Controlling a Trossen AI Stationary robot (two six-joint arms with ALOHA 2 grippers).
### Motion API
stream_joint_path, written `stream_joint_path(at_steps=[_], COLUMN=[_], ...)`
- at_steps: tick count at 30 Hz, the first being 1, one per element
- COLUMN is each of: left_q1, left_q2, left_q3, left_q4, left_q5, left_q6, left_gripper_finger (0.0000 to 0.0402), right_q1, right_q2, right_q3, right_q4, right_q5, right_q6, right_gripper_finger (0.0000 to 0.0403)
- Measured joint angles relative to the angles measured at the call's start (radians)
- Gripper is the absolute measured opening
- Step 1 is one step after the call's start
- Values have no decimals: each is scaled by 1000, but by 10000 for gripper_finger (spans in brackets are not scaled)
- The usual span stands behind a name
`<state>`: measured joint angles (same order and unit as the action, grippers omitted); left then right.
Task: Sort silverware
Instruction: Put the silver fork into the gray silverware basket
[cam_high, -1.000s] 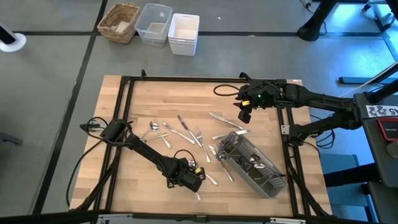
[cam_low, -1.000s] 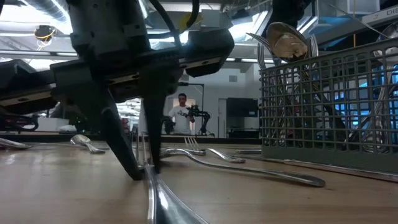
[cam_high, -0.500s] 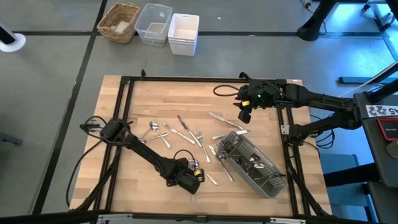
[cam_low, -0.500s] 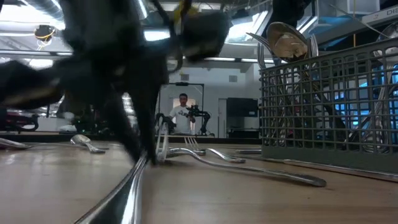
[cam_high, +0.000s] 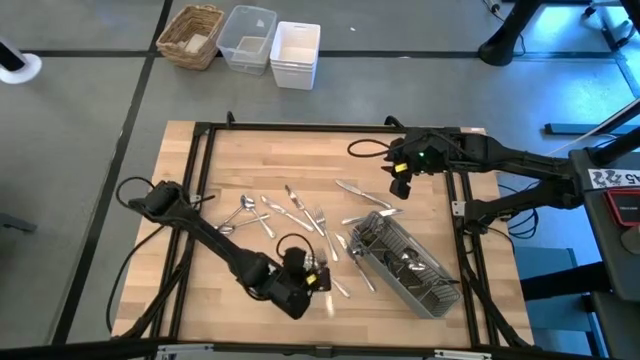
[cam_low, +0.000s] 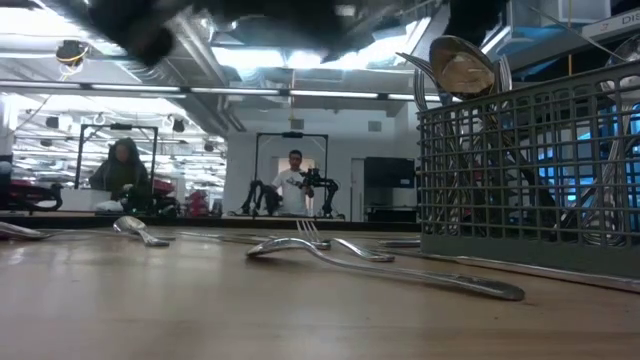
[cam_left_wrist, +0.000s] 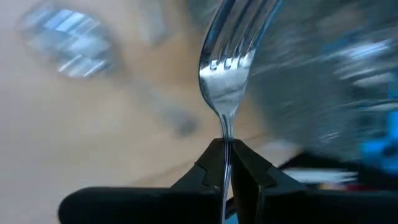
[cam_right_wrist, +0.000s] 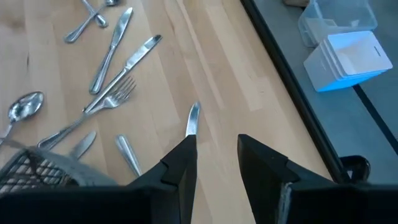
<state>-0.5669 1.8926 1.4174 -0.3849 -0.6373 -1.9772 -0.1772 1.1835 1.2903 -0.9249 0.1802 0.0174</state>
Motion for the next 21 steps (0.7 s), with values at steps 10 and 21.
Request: stream_joint_path(at_steps=[10,21], left_q1=[181,313], left_q2=[4,2], left_q3=[2,2], left_q4=[610,770], left_q5=[-237,-139], left_q6=[762,1424], left_gripper_finger=[2,5], right_q1=[0,0], right_q2=[-49,-71], right_q3=[93,106], right_q4=[-112,-202], right_q5=[2,10], right_q6=[0,0], right_gripper_finger=[119,119])
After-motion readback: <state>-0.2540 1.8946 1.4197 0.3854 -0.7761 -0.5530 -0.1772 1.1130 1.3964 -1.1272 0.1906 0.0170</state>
